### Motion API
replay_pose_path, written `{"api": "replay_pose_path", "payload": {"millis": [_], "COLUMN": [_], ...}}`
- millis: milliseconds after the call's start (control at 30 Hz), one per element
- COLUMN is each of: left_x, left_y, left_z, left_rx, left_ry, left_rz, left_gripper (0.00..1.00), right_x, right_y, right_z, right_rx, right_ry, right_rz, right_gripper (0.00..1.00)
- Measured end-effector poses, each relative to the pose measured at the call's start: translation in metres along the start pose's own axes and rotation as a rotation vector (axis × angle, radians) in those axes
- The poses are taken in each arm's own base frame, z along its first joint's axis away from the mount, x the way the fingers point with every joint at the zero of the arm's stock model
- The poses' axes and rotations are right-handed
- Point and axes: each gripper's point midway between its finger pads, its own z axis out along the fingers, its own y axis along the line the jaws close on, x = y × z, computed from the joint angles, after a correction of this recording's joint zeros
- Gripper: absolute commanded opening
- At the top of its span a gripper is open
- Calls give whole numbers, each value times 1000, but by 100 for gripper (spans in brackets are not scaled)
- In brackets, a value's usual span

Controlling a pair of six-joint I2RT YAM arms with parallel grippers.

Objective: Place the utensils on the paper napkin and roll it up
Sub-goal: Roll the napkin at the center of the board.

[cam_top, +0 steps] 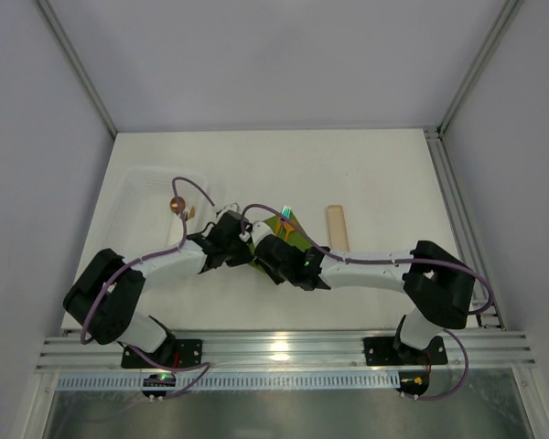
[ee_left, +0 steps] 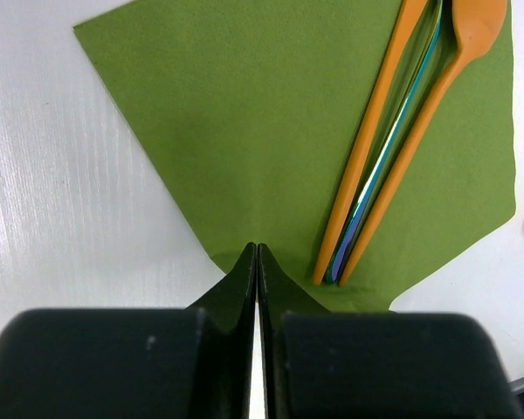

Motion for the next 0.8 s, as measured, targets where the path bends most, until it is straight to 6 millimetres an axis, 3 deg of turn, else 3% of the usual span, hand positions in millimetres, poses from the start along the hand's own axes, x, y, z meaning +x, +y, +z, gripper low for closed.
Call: {"api": "replay_pose_path", "payload": {"millis": [800], "left_x": [-4], "left_y": [3], "left_z": [3], "left_rx": [-3], "left_ry": [-3], "left_rz": [-15], "left_gripper": [0], "right_x": [-2], "right_y": [-16], "right_z": [10], "right_rx": [-14], "right_ry": [28], "right_rz": [-43], "right_gripper": [3]}}
